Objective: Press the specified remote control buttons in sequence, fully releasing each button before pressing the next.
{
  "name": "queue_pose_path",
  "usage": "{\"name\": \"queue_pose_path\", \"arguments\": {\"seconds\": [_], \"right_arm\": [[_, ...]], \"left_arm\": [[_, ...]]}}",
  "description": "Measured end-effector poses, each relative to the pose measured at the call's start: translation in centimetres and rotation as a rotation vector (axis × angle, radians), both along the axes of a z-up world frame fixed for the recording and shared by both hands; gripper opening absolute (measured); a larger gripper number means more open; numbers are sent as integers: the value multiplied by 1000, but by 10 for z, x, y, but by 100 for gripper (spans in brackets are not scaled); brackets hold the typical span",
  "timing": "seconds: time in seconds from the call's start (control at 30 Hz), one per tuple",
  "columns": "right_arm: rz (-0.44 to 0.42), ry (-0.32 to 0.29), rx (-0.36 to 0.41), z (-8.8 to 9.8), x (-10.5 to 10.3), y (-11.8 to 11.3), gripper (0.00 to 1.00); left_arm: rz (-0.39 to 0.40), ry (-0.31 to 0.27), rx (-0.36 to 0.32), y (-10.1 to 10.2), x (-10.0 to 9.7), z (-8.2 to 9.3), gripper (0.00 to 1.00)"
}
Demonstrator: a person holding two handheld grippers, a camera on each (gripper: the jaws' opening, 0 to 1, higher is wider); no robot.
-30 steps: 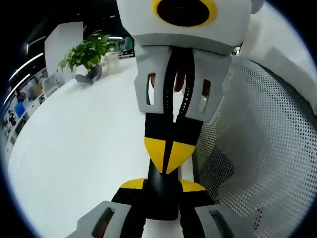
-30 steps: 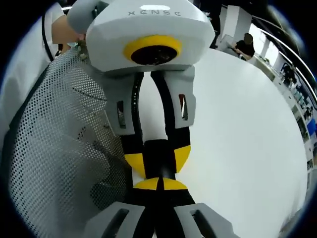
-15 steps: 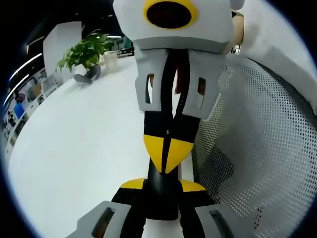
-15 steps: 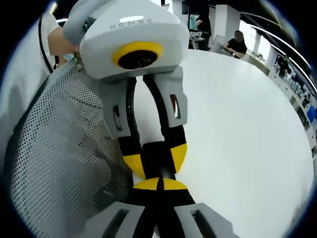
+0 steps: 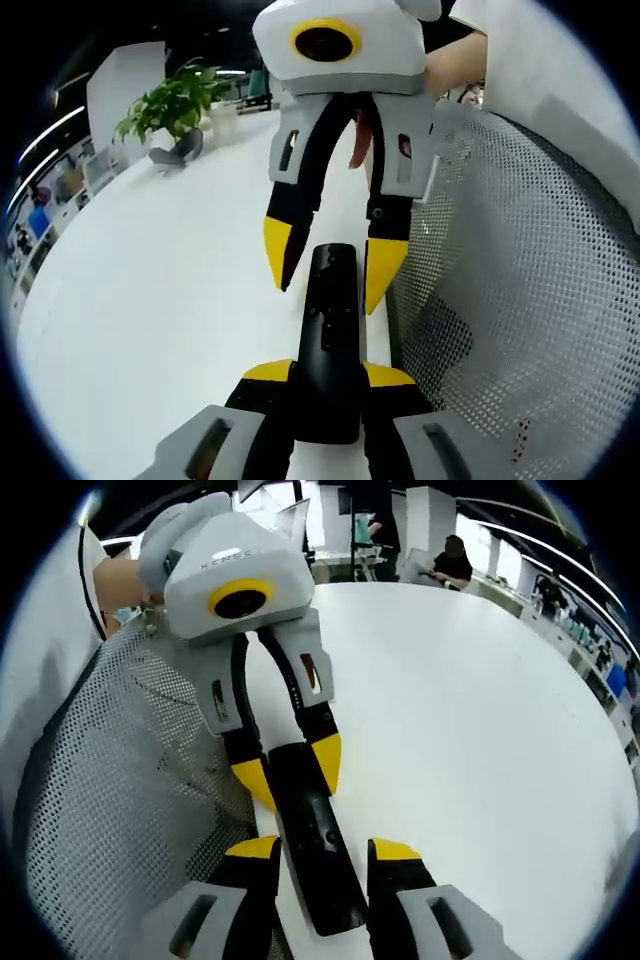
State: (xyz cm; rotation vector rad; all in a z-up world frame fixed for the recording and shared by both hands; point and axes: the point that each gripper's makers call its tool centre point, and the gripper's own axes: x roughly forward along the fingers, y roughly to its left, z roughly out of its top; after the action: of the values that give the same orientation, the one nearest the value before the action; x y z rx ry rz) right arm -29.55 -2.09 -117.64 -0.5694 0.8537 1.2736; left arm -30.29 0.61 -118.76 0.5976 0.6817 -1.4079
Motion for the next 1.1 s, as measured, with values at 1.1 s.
{"name": "queue_pose_path", "arguments": {"seconds": [1.1], "right_arm": [[160,2,-105,-18,-8,-8,21]], "left_arm": [[-10,7,1,0,1,0,24]]}}
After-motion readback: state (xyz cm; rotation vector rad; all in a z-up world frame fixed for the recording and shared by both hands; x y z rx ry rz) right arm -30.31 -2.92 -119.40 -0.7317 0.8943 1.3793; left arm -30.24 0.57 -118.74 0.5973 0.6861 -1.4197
